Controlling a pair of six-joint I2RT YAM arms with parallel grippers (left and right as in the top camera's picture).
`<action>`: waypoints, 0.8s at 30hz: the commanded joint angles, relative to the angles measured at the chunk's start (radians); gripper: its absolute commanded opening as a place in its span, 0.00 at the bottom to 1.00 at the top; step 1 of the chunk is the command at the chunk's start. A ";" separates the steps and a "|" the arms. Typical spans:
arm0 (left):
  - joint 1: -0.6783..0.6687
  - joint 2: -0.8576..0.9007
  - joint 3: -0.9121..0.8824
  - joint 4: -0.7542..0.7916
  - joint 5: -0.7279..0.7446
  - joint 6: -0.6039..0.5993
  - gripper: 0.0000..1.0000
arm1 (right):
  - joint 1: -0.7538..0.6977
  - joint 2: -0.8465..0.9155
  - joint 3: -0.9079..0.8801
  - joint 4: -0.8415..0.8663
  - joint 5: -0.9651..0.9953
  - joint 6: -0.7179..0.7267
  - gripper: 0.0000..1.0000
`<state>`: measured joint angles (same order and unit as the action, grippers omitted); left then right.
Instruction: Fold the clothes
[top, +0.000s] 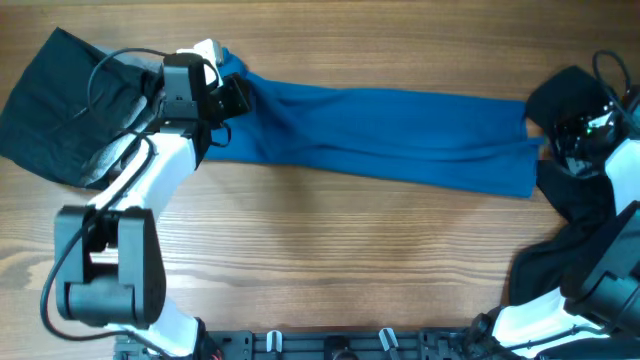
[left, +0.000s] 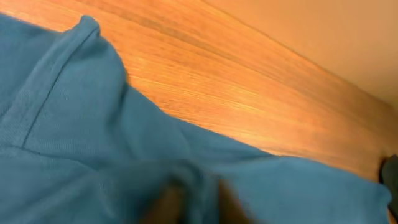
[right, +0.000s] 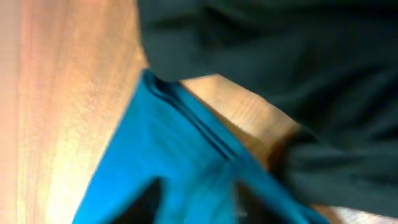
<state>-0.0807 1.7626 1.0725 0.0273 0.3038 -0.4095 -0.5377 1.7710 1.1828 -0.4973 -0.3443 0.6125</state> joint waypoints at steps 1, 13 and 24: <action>0.002 0.034 0.003 -0.004 -0.019 -0.039 0.79 | 0.014 0.017 0.003 0.029 -0.020 -0.101 0.61; 0.033 -0.024 0.003 -0.436 0.141 0.169 0.37 | 0.014 0.016 0.003 -0.211 -0.180 -0.357 0.57; -0.084 0.102 0.001 -0.438 0.126 0.193 0.61 | 0.014 0.016 0.003 -0.249 -0.180 -0.366 0.56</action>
<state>-0.1566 1.8488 1.0725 -0.4229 0.4175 -0.2329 -0.5262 1.7710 1.1828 -0.7433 -0.4984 0.2626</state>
